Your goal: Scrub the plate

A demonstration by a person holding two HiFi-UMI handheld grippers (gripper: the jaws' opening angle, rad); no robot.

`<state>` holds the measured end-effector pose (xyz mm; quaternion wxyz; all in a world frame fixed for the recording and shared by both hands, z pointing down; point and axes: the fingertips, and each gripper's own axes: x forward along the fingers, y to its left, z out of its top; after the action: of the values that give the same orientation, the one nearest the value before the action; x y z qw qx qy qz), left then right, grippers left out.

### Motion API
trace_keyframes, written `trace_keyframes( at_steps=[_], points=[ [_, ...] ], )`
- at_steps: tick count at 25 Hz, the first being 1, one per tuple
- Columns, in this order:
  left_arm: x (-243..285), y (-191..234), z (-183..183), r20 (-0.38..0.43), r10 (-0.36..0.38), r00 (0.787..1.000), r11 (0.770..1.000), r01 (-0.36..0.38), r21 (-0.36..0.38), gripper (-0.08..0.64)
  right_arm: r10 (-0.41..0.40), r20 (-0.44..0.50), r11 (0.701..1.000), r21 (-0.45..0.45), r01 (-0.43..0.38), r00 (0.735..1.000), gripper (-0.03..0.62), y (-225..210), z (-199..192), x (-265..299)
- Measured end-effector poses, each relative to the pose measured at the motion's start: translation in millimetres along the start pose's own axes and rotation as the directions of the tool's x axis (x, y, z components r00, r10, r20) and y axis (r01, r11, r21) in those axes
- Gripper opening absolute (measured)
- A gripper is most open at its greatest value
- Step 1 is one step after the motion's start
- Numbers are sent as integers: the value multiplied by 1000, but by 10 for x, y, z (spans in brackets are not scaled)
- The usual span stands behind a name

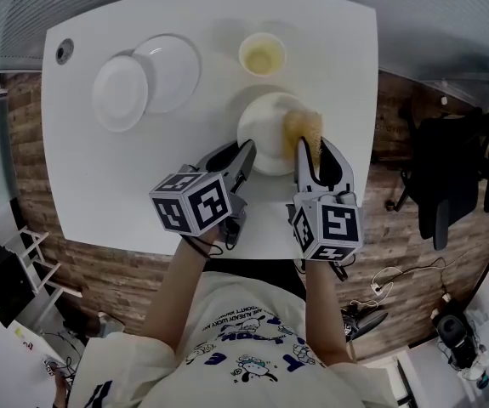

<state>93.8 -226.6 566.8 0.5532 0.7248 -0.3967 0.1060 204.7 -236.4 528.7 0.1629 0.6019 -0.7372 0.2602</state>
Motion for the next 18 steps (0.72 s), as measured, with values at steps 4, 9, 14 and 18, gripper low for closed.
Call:
trace_keyframes(
  at_steps=[4,9,14,18],
  points=[
    [12,-18,7,16,-33,999,998,34,-55,57,-1,2,1000,2,1,1000,95,-14,1,2],
    [-17,-33,7,50,-108,993,977,115,-181,34,-2,4,1000,6,2,1000,95,-16,4,-17],
    [-41,-29,2,73,-144,987,958,158,-239,32,-5,21,1000,18,4,1000,95,-7,49,-46],
    [-89,-82,15,100,-168,981,946,189,-265,32,-10,62,1000,21,9,998,97,1,200,-134]
  ],
)
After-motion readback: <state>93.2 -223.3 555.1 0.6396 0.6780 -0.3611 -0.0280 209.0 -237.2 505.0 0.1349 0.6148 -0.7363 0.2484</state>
